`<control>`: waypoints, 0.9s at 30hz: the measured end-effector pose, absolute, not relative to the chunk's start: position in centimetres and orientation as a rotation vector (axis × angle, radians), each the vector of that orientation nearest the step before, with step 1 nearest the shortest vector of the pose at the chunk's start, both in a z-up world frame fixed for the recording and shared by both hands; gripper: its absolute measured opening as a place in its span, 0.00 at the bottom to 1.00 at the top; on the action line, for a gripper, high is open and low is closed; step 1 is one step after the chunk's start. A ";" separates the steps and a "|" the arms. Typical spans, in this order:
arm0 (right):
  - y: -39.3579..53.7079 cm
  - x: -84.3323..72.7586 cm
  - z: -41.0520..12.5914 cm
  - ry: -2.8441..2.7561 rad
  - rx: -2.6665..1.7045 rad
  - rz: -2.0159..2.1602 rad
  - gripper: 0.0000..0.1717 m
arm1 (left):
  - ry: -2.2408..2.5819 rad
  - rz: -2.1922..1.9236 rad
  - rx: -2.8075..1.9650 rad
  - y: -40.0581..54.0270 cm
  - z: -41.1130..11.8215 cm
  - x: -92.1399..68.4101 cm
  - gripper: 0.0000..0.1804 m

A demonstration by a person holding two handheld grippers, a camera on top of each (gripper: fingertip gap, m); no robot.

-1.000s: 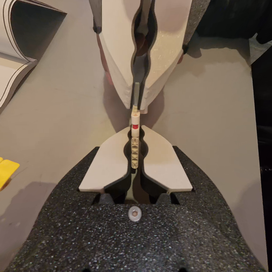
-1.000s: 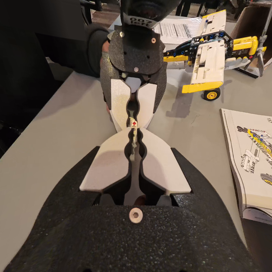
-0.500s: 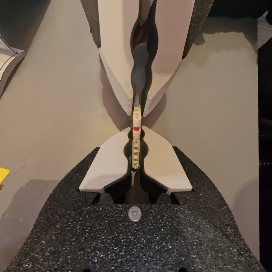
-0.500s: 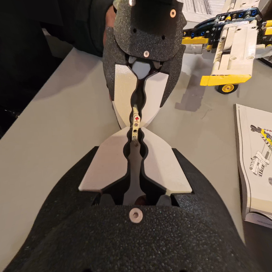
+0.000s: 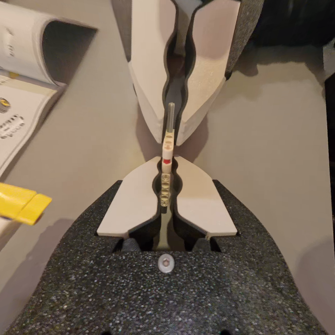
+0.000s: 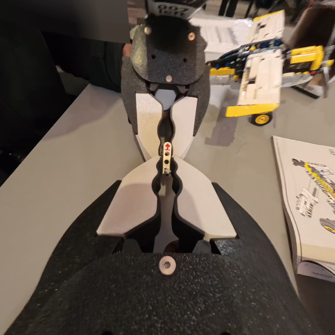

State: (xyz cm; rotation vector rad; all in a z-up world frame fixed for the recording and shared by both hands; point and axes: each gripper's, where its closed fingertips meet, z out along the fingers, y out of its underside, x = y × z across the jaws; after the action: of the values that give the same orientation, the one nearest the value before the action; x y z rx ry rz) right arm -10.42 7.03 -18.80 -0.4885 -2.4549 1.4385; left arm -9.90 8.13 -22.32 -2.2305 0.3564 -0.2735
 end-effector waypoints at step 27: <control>9.2 -11.9 -12.7 -1.777 -0.872 2.217 0.04 | -0.044 -0.628 -1.476 8.8 -13.0 -12.0 0.04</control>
State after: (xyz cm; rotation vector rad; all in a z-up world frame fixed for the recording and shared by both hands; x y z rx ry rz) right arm -11.91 9.21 -12.70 -0.8715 -1.7767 2.2168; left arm -12.02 8.80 -12.98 -1.4762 -0.0438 -0.6285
